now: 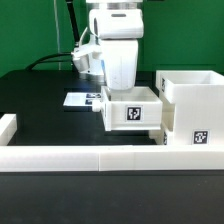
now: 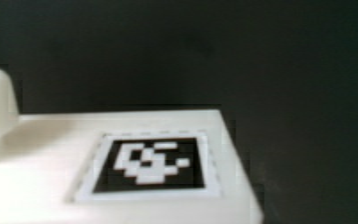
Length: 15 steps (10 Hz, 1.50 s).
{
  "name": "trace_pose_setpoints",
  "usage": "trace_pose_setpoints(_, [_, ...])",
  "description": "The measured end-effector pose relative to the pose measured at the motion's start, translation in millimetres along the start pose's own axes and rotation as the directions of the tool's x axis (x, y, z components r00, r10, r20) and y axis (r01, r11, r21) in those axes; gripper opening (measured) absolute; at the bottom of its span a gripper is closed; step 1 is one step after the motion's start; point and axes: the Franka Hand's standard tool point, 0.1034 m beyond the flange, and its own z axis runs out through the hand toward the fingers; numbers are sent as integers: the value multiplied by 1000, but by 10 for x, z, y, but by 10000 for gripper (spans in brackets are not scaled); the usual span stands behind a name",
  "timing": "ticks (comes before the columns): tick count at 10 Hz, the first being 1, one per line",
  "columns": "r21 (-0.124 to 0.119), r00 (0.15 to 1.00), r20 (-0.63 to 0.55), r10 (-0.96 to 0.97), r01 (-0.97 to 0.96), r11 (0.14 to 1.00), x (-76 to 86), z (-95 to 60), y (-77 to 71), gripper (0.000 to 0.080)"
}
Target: Assemble drawer
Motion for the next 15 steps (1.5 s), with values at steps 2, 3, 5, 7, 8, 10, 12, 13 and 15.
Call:
trace_pose_setpoints(2, [-4,1000,-3,7,-7,1000,57,-6,31,42])
trace_pose_setpoints(3, [-3,1000,-3,12,-12,1000,61,-1,27,42])
trace_pose_setpoints(5, [0,1000,-4,16,-16,1000,65,15,18,42])
trace_pose_setpoints(7, [4,1000,-6,16,-16,1000,82,38,7,42])
trace_pose_setpoints(8, [6,1000,-6,16,-16,1000,83,47,4,42])
trace_pose_setpoints(10, [5,1000,-7,17,-17,1000,84,46,5,42])
trace_pose_setpoints(12, [5,1000,-9,25,-25,1000,119,44,8,42])
trace_pose_setpoints(13, [5,1000,-11,21,-21,1000,152,43,10,42])
trace_pose_setpoints(15, [3,999,-12,38,-38,999,165,44,10,42])
